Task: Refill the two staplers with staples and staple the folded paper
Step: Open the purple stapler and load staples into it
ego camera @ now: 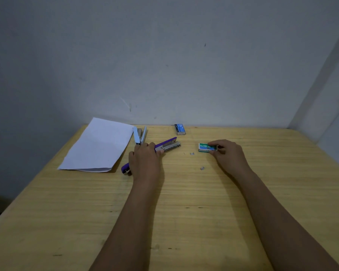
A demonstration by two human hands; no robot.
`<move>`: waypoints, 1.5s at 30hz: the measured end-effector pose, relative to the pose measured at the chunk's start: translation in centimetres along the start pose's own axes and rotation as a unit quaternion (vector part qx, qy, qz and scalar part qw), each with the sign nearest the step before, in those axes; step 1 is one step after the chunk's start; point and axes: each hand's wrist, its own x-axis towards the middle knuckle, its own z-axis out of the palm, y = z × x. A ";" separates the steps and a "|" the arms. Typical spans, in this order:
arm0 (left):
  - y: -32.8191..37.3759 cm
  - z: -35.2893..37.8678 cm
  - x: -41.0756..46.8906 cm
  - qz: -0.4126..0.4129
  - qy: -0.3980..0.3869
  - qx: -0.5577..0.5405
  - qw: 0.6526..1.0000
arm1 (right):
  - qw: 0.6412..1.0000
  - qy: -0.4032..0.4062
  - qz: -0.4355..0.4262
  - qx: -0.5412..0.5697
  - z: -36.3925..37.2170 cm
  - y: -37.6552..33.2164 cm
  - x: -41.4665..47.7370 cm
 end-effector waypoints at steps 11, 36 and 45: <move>0.2 0.2 -0.2 0.014 -0.001 0.013 1.000 | 0.998 -0.032 -0.026 0.037 -1.8 1.3 -1.8; 0.5 -0.4 -0.7 0.018 -0.106 0.042 0.993 | 0.993 -0.094 -0.055 0.039 -2.3 0.9 -1.8; 0.4 -0.3 -0.9 0.011 -0.144 -0.028 0.989 | 0.990 -0.114 -0.069 0.044 -2.1 0.9 -1.8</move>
